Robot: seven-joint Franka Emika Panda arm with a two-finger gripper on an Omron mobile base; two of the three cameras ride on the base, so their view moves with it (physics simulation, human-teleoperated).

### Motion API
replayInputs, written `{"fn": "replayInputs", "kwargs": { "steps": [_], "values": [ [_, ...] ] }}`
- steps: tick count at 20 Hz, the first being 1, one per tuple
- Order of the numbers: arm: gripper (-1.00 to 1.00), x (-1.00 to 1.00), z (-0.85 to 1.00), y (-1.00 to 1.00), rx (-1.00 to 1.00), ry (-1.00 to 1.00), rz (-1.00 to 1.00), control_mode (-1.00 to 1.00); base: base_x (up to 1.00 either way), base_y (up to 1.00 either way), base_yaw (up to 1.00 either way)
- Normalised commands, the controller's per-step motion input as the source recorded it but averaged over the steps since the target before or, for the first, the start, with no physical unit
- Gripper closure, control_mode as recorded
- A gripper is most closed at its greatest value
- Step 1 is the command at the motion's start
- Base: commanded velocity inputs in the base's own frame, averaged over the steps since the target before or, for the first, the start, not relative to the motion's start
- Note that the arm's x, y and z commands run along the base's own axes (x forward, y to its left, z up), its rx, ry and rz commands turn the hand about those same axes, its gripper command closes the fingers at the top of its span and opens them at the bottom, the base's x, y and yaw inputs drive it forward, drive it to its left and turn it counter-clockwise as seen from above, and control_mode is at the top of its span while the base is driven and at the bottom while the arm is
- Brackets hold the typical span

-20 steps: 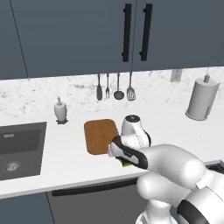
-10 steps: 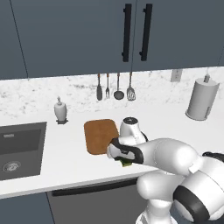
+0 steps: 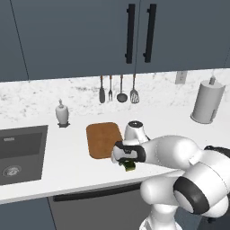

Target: Pick up the sponge from the counter and clean the cutting board by briefly scrubbing or pressing down on the cutting board. Once finished, release the sponge.

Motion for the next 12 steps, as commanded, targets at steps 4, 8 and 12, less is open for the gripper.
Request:
{"fn": "replayInputs", "kwargs": {
  "steps": [4,8,12],
  "values": [
    [-1.00,0.05,-0.49,0.01,0.00,0.01,0.07,-1.00,0.00,0.00,0.00],
    [1.00,0.01,-0.62,0.03,0.00,0.01,0.08,-1.00,0.00,0.00,0.00],
    [1.00,-0.32,-0.65,0.00,0.03,-0.05,0.02,-1.00,0.00,0.00,0.00]
  ]
}}
